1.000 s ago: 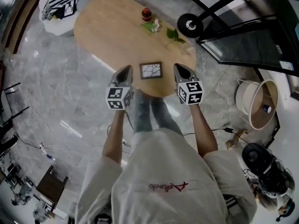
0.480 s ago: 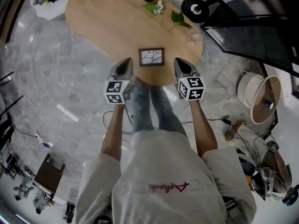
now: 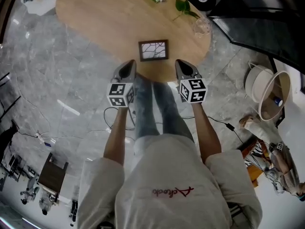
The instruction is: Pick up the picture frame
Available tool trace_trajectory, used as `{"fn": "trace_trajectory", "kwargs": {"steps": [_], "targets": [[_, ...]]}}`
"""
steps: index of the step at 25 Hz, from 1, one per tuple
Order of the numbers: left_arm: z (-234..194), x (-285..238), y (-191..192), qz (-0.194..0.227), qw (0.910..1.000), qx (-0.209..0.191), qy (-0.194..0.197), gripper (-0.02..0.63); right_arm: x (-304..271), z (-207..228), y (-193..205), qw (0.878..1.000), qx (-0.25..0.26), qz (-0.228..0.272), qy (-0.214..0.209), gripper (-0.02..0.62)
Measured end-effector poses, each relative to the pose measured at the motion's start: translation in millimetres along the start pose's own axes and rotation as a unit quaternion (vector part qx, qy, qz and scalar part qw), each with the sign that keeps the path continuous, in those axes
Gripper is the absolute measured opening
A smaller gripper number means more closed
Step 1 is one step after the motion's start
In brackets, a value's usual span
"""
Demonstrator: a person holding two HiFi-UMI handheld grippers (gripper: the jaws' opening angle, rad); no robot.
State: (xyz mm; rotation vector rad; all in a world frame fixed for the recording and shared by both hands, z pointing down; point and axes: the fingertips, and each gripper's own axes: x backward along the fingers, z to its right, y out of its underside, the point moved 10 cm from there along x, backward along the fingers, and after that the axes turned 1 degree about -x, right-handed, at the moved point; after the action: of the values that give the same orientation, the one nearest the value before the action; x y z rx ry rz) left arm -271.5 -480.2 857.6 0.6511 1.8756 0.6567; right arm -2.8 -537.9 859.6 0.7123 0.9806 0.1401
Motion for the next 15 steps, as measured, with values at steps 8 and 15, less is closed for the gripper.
{"fn": "trace_trajectory", "kwargs": {"steps": [8,15], "targets": [[-9.0,-15.3,35.5,-0.020,0.9997,0.016,0.001,0.002,-16.3,8.8,31.8,1.000,-0.006,-0.026,0.001,0.005],[-15.2,-28.0,58.4,-0.032,0.9992,0.025,0.002,0.002,-31.4,11.5,54.6,0.999,-0.013,-0.044,-0.003,0.005]]}}
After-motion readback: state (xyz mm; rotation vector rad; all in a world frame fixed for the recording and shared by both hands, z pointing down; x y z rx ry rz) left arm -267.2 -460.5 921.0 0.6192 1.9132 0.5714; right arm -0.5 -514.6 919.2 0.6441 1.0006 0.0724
